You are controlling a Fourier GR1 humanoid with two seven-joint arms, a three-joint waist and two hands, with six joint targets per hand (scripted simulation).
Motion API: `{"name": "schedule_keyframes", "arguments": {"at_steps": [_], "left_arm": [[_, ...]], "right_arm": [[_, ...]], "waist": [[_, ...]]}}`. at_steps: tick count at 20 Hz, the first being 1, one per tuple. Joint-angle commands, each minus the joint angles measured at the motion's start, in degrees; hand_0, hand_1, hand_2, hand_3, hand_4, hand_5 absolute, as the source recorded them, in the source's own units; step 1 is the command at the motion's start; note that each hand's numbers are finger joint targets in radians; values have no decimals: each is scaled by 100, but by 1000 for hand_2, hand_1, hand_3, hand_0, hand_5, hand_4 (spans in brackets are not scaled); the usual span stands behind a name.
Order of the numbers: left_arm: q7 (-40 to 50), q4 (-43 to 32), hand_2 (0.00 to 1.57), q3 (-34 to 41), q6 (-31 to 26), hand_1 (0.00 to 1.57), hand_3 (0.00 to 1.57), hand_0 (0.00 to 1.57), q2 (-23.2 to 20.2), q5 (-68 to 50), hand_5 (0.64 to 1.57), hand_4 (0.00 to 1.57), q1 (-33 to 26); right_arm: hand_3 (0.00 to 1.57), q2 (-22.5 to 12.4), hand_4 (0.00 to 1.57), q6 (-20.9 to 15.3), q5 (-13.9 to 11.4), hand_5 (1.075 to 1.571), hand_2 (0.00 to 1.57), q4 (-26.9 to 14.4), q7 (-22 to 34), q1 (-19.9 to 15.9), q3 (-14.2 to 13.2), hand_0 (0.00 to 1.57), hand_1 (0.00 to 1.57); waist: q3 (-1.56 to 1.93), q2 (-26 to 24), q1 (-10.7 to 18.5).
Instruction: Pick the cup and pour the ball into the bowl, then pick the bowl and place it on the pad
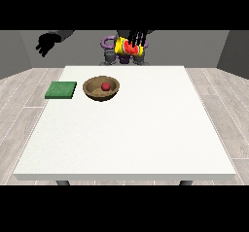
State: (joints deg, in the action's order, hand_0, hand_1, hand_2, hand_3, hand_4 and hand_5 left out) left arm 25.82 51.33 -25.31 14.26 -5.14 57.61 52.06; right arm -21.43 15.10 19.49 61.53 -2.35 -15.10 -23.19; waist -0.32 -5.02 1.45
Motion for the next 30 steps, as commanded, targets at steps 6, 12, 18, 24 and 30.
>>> {"name": "schedule_keyframes", "arguments": {"at_steps": [6,12,18,24,30], "left_arm": [[-1222,1408,0,2760,-185,0,0,0,-5,-3652,1571,1092,-200],[-1651,1640,0,3852,-1878,0,0,0,-603,-5502,1566,1057,-175],[-1541,1603,0,4469,-2935,0,0,0,-1500,-6337,1555,1046,2],[-1284,1746,0,4756,-3123,0,0,0,-2035,-6666,1552,984,-178],[-1407,1874,0,4904,-3158,0,0,0,-2314,-6829,1535,1008,-569]], "right_arm": [[0,105,783,-567,-119,1555,0,11,-27,-161,-101,0,0],[0,742,719,-992,-255,1566,0,-151,-493,56,-25,0,0],[0,1050,741,-958,-225,1567,0,-735,-1324,-87,-94,0,0],[0,1004,611,-1001,-340,1557,0,-1559,-1551,-758,35,0,0],[0,1114,553,-903,-392,1558,0,-2172,-1907,-1089,185,0,0]], "waist": [[-50,361,828],[18,713,1231],[35,1331,1316],[37,1395,1172],[36,1532,818]]}}
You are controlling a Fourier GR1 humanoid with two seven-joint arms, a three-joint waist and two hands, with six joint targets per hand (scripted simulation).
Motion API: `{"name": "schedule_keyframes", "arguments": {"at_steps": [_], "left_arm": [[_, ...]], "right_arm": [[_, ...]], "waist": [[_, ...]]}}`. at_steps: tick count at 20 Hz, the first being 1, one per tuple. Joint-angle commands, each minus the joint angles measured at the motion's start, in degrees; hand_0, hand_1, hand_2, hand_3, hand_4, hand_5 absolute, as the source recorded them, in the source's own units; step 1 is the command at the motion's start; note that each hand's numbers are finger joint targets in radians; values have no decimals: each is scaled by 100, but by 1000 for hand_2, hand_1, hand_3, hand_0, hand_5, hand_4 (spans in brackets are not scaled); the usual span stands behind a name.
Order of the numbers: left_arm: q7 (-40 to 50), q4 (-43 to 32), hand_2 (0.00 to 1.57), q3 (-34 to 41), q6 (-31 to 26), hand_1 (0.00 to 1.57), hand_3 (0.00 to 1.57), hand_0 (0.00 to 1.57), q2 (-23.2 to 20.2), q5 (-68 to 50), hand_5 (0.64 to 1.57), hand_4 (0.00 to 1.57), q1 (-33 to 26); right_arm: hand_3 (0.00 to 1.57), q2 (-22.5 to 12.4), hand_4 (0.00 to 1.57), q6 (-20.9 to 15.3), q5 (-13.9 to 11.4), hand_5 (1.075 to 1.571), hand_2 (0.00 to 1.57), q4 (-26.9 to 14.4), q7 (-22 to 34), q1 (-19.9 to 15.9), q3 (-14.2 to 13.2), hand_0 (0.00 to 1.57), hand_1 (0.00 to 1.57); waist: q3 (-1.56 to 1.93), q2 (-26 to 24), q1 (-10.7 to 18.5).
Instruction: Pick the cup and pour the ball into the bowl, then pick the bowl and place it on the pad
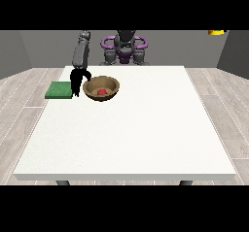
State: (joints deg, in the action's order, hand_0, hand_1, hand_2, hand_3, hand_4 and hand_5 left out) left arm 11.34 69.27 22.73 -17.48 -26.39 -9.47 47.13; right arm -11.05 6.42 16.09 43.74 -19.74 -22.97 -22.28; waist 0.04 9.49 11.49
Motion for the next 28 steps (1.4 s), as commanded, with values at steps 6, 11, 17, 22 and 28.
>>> {"name": "schedule_keyframes", "arguments": {"at_steps": [6,11,17,22,28], "left_arm": [[-65,149,0,330,-292,0,0,0,-554,-428,1536,1017,-296],[190,422,0,314,-359,0,0,0,-634,-631,1536,1019,-381],[211,651,0,252,-235,0,0,0,-586,-635,1541,1022,-497],[350,710,0,507,-394,0,0,0,-883,-996,1535,1018,-254],[351,619,0,470,-419,0,0,0,-862,-1045,1523,1071,-173]], "right_arm": [[0,11,476,94,-158,1548,0,-831,-762,-405,127,0,0],[0,-71,452,-109,-146,1547,0,-1119,-739,-632,78,0,0],[0,192,475,-309,-143,1549,0,-1228,-778,-840,152,0,0],[0,-173,608,-811,-8,1514,580,-1620,-600,-490,-260,878,878],[1566,-469,903,-1576,-623,1495,1571,-1454,-234,-246,151,1571,1571]], "waist": [[0,372,-244],[-1,333,-66],[-1,228,-10],[4,668,141],[-15,732,138]]}}
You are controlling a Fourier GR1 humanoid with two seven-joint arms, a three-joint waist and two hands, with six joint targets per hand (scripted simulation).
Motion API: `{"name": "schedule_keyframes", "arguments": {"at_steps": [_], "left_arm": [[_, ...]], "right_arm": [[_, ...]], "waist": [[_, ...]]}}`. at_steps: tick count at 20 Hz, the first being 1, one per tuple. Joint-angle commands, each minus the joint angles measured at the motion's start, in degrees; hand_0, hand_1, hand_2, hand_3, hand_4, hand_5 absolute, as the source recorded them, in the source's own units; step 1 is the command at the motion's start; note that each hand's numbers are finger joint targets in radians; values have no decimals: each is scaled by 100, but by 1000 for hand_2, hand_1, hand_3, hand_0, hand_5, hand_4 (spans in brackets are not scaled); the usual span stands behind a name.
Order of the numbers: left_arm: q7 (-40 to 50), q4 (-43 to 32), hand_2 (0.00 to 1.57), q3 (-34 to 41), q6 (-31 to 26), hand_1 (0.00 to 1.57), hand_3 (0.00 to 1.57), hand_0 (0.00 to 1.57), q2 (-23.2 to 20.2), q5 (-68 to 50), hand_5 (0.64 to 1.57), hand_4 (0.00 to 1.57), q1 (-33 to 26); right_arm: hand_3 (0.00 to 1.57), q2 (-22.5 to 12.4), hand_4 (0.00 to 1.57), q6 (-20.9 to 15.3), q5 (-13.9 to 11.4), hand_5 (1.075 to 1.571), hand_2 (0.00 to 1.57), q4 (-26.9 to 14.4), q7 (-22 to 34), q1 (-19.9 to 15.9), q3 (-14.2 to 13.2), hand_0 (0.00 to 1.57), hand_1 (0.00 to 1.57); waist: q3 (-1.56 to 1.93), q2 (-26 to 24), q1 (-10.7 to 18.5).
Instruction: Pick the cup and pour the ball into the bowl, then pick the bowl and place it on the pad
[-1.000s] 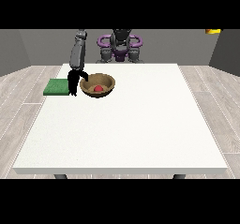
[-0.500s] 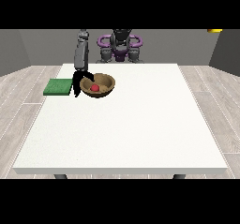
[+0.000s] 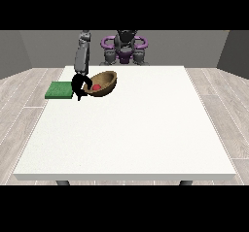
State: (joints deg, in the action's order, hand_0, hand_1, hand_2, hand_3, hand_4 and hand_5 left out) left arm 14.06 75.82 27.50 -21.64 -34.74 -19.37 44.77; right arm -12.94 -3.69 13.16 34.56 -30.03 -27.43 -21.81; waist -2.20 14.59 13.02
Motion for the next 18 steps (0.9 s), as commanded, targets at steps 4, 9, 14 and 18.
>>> {"name": "schedule_keyframes", "arguments": {"at_steps": [4,9,14,18], "left_arm": [[41,-190,0,139,-91,0,0,0,-124,-199,1520,1143,74],[-75,-599,0,222,-340,0,0,0,-211,-177,1526,1192,-314],[-498,-1130,0,498,-310,0,0,0,-419,25,1540,1200,-647],[-692,-1221,0,437,-398,0,0,0,-434,123,1540,1203,-881]], "right_arm": [[1365,-676,960,-690,-441,1536,1571,-290,1021,297,199,1571,1571],[1175,-1250,1000,-890,-619,1545,1571,131,1957,192,459,1571,1571],[969,-1798,1046,-424,-592,1557,1571,458,3136,-169,656,1571,1571],[724,-2468,1050,-41,-759,1563,1571,520,3803,-490,777,1571,1571]], "waist": [[200,205,8],[185,-330,-112],[201,-514,-595],[212,-698,-728]]}}
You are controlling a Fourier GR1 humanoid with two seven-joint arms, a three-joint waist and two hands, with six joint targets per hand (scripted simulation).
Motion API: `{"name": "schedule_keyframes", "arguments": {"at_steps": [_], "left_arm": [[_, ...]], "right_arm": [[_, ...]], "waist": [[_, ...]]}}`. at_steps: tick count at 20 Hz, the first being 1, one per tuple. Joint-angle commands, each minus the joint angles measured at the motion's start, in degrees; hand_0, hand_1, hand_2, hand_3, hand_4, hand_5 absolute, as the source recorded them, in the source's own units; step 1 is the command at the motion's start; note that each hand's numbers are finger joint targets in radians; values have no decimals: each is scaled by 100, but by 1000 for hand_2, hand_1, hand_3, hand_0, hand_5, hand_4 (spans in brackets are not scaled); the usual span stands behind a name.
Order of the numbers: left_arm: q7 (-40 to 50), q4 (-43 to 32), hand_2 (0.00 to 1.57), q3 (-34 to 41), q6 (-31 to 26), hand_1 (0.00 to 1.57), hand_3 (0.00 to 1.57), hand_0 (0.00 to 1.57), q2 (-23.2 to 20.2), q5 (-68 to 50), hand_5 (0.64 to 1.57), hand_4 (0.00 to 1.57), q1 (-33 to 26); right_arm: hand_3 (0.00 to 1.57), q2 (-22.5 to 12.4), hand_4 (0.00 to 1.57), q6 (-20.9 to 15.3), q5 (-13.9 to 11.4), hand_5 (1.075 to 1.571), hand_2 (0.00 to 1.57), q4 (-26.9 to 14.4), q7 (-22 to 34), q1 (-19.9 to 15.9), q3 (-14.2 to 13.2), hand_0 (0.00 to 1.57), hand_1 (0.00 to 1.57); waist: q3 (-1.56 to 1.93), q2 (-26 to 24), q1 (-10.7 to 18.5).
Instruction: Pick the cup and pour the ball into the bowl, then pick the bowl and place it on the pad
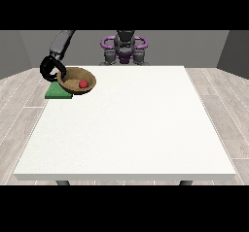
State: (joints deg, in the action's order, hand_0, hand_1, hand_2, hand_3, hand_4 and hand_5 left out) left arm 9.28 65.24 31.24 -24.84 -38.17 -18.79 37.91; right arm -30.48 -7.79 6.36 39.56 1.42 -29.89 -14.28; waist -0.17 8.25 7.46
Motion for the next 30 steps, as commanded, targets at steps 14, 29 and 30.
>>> {"name": "schedule_keyframes", "arguments": {"at_steps": [14,29,30], "left_arm": [[-1209,-813,0,317,-200,0,0,0,-437,165,1555,1210,-955],[-983,-873,0,303,-225,0,0,0,-910,-140,1559,1199,-523],[-1369,-889,0,298,-456,0,0,0,-812,-114,1561,1192,-826]], "right_arm": [[381,-756,1123,934,76,1568,1571,51,196,208,-245,1571,1571],[738,-437,905,775,715,1569,1571,-589,177,-282,-918,1571,1571],[875,-567,710,734,659,1571,1571,-606,231,-227,-912,1571,1571]], "waist": [[17,27,-631],[23,370,-523],[19,329,-365]]}}
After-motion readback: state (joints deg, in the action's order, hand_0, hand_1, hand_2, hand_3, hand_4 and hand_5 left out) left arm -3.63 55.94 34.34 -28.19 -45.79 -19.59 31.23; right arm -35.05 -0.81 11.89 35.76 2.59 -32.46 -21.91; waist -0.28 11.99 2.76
